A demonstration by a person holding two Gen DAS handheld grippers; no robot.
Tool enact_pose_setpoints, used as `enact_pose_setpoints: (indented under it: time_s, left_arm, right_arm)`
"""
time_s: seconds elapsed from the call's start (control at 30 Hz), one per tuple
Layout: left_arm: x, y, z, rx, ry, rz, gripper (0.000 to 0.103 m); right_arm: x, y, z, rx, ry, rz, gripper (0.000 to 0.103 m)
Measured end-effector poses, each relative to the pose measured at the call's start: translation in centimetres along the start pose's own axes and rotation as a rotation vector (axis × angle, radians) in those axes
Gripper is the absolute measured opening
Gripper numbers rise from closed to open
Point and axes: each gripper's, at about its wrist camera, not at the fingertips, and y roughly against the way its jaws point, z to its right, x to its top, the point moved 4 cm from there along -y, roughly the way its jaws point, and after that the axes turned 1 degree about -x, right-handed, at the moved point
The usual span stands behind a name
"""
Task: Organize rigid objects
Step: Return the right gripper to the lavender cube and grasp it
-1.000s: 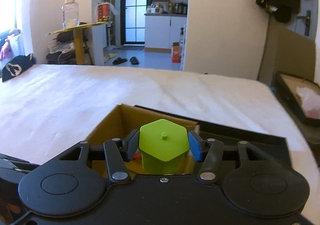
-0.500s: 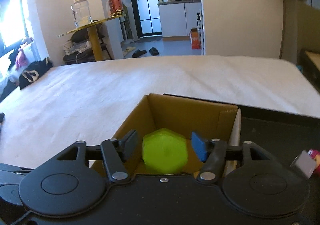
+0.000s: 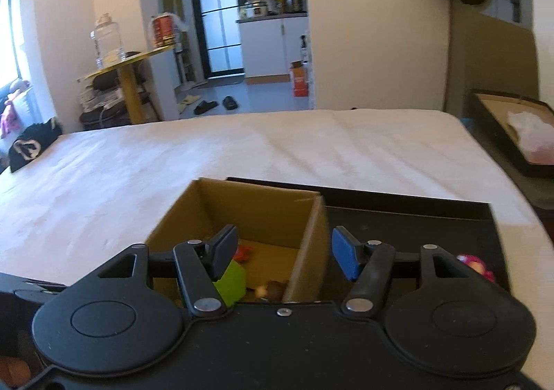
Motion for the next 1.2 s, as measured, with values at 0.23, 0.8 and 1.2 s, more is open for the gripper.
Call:
enact_pose_setpoints:
  time_s: [0.23,0.8,1.2]
  left_arm:
    - [0.1,0.0,0.2,0.025,-0.005,-0.009,0.022]
    - [0.2,1.5,2.3,0.166,-0.112,0.048,0.062]
    - [0.3,1.8,3.7,0.277,-0.178,0.078,0.069]
  right_arm:
    - [-1.0,-0.2,3.0,-0.072,-0.070,-0.037,0.061]
    - [-3.3,-1.3,7.6,-0.163,-0.157,-0.068,0.076]
    - [-4.9,-4.2,11.0,-0.244,-0.219,-0.095,0.076]
